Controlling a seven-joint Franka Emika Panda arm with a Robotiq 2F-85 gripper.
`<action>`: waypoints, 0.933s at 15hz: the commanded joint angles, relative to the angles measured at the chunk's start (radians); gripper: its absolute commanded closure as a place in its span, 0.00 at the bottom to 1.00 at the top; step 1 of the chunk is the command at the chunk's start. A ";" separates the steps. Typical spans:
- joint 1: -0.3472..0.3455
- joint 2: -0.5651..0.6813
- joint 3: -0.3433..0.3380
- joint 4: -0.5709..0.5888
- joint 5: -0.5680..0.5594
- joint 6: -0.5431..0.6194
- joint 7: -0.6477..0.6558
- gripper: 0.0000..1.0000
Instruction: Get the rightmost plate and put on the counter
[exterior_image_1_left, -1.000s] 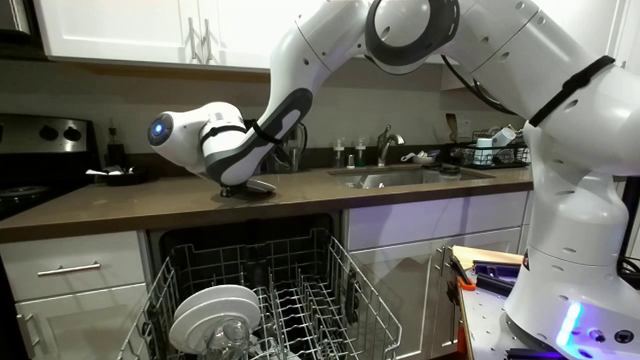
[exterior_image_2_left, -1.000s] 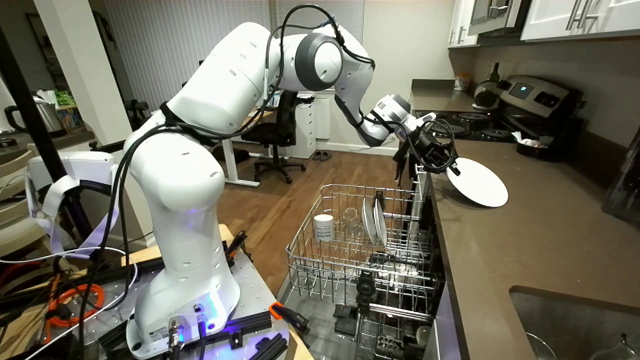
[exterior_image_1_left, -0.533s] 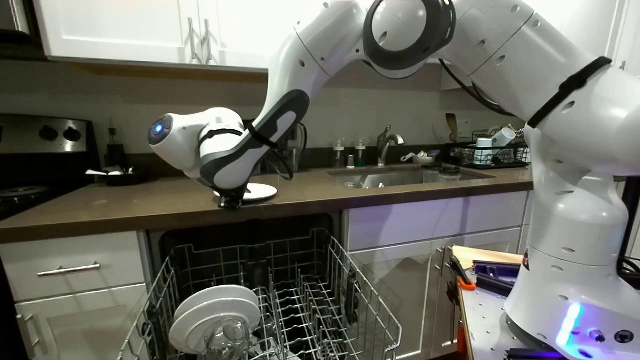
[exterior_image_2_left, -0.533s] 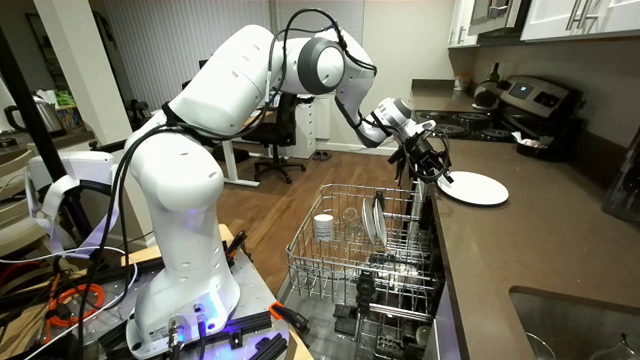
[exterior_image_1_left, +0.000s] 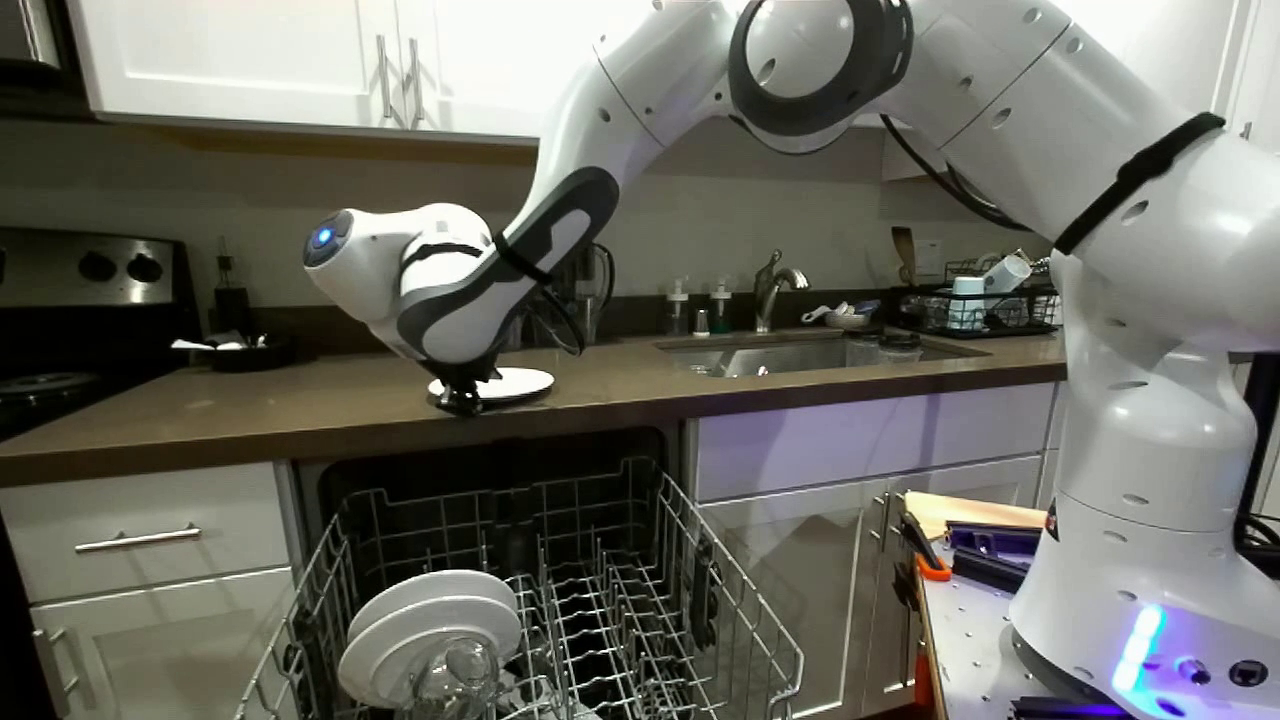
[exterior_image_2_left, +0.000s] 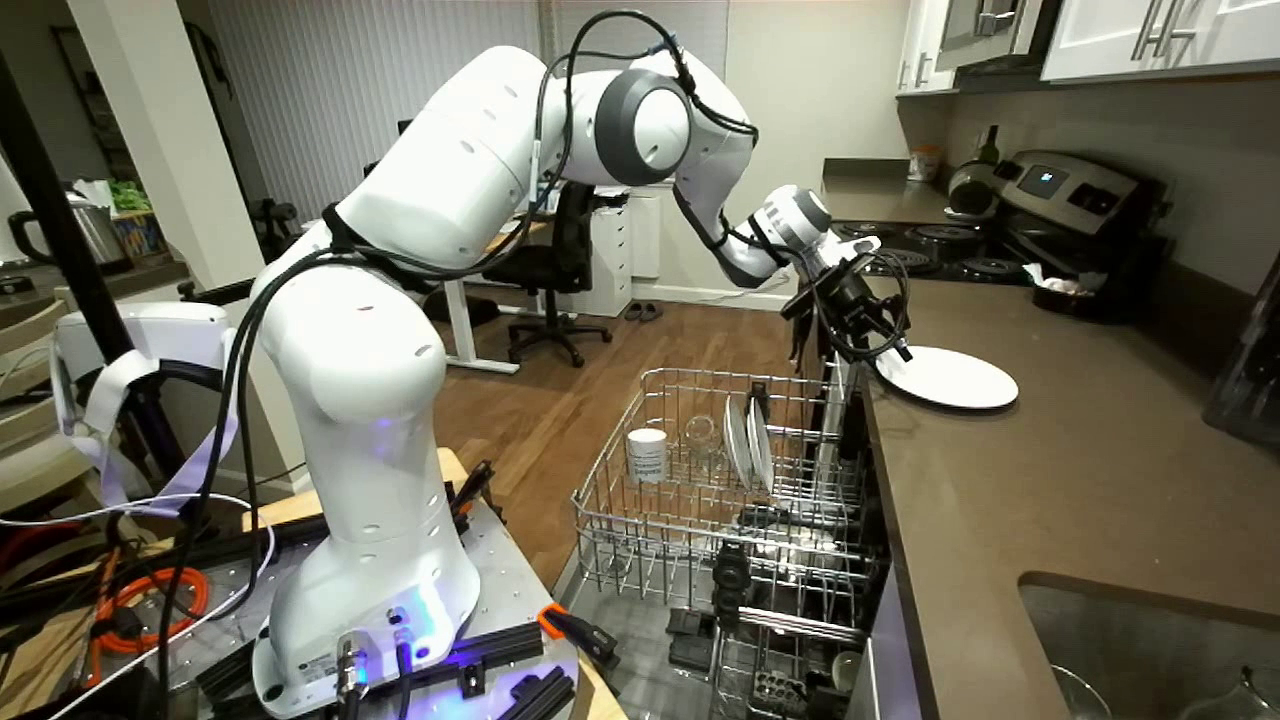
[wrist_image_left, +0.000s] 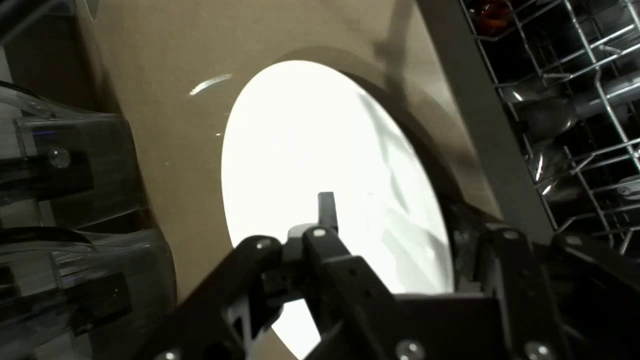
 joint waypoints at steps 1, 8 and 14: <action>-0.010 -0.049 0.028 -0.057 0.077 0.038 -0.089 0.33; -0.003 -0.139 0.062 -0.154 0.201 0.050 -0.210 0.30; -0.009 -0.286 0.095 -0.309 0.338 0.055 -0.343 0.00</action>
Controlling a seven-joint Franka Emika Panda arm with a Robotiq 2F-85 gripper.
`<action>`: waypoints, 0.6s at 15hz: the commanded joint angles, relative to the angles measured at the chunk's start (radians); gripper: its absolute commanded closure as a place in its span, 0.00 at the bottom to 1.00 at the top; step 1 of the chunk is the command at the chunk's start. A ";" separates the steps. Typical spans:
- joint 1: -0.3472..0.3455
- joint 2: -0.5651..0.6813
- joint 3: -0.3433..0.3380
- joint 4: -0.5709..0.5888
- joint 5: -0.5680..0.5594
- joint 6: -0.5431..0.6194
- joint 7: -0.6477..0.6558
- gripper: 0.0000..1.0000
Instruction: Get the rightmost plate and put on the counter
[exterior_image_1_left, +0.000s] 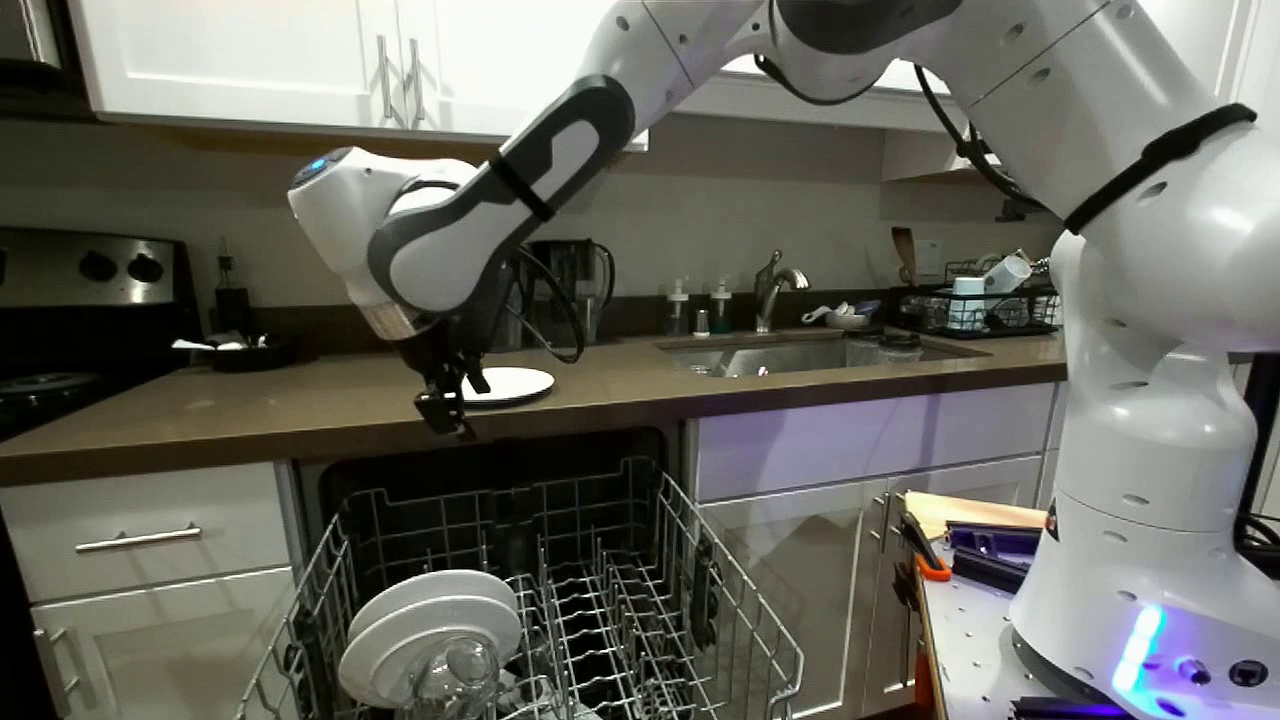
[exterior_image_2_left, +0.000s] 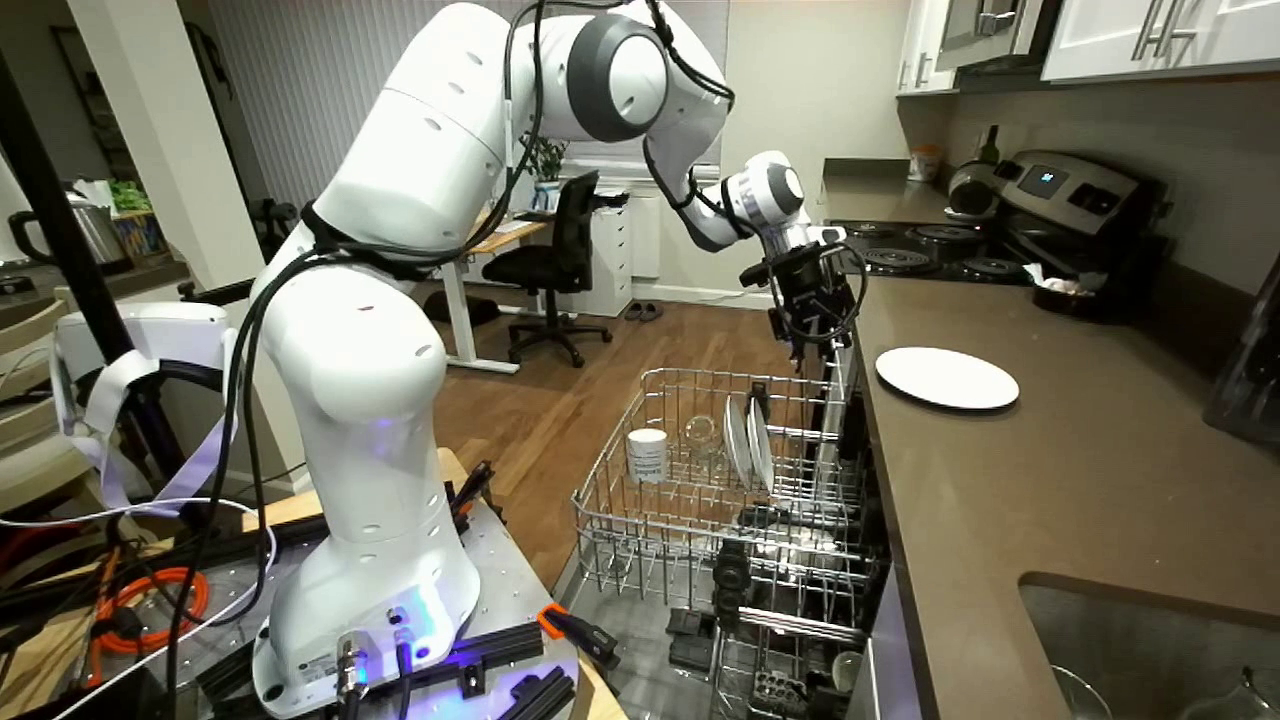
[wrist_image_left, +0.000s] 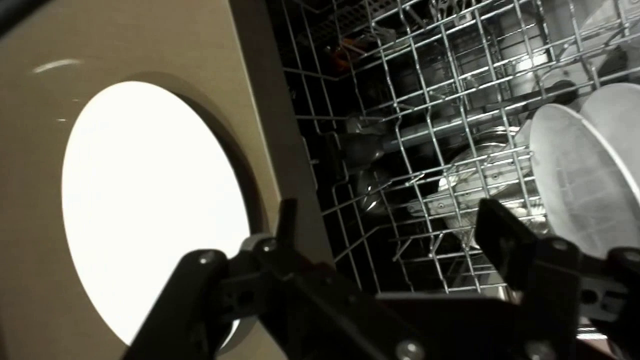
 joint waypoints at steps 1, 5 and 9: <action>-0.018 -0.149 0.019 -0.154 0.096 0.029 -0.116 0.00; -0.040 -0.276 0.037 -0.269 0.230 0.043 -0.255 0.00; -0.061 -0.404 0.045 -0.389 0.341 0.071 -0.366 0.00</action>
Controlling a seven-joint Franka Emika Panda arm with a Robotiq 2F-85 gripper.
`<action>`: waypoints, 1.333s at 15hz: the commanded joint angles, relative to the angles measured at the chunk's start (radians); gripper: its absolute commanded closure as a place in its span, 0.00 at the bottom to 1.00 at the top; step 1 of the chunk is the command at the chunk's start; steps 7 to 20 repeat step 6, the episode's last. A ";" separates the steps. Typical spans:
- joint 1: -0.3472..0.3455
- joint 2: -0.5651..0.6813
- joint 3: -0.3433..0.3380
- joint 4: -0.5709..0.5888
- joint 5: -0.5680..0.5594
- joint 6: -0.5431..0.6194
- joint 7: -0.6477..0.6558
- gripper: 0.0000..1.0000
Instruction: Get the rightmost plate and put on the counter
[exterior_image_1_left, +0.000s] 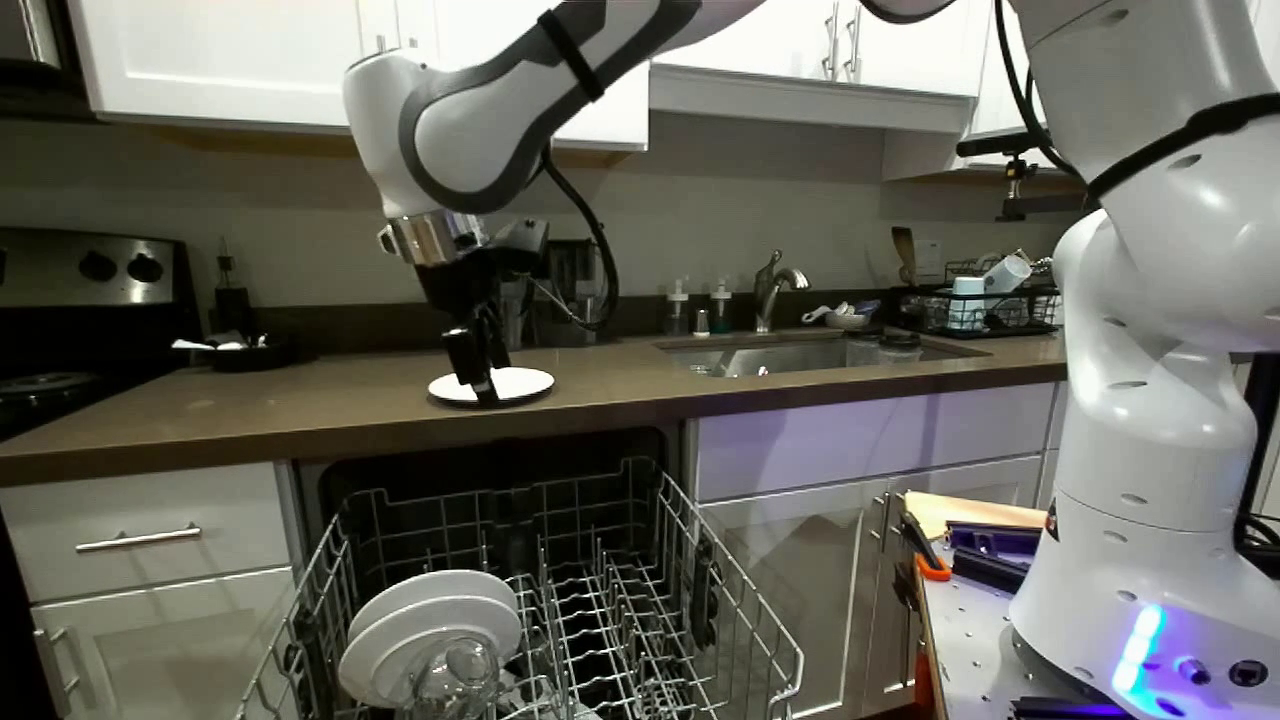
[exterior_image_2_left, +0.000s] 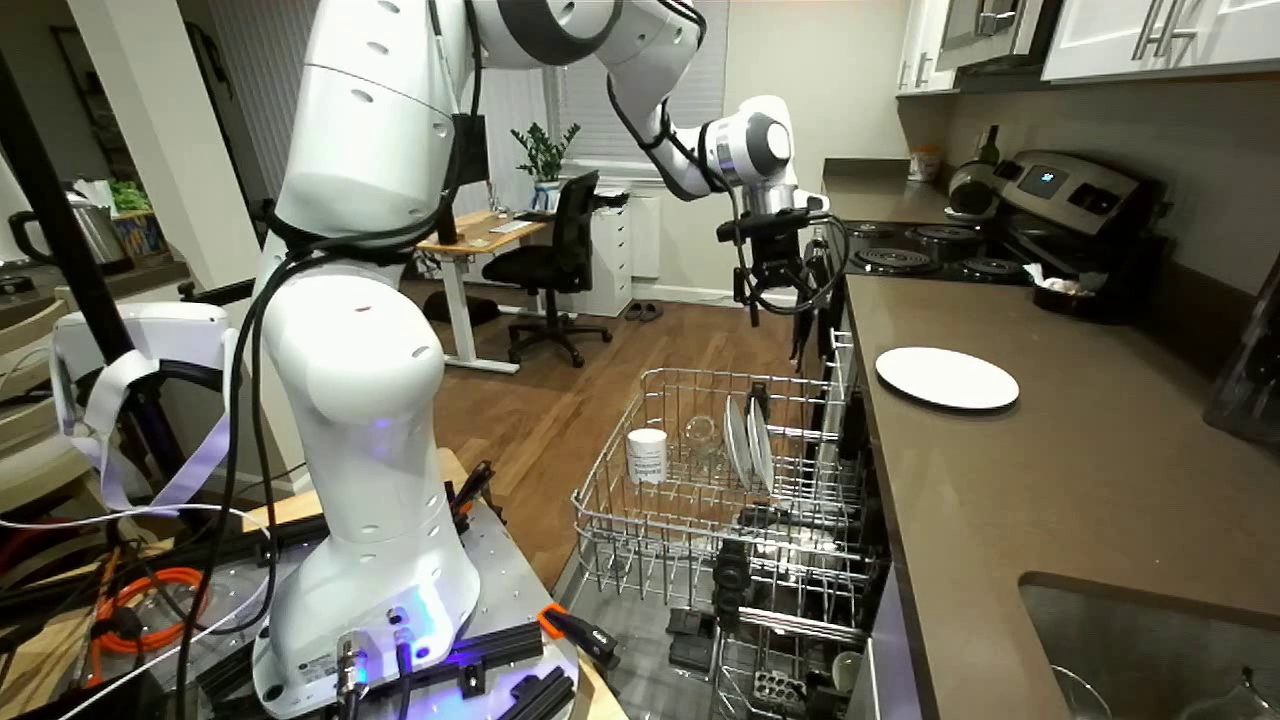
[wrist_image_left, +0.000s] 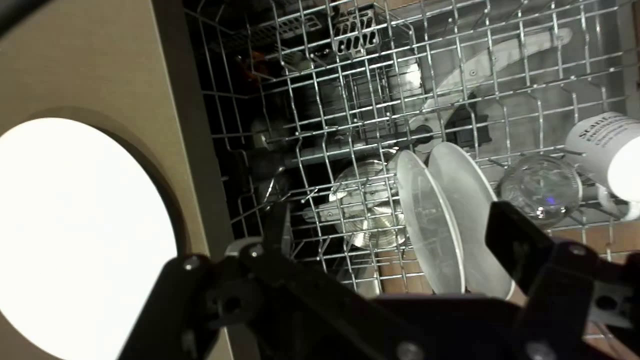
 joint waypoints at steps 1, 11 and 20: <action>-0.043 -0.154 0.022 -0.163 0.099 0.056 -0.116 0.00; -0.036 -0.188 0.008 -0.188 0.121 0.039 -0.129 0.00; -0.036 -0.188 0.008 -0.188 0.121 0.039 -0.129 0.00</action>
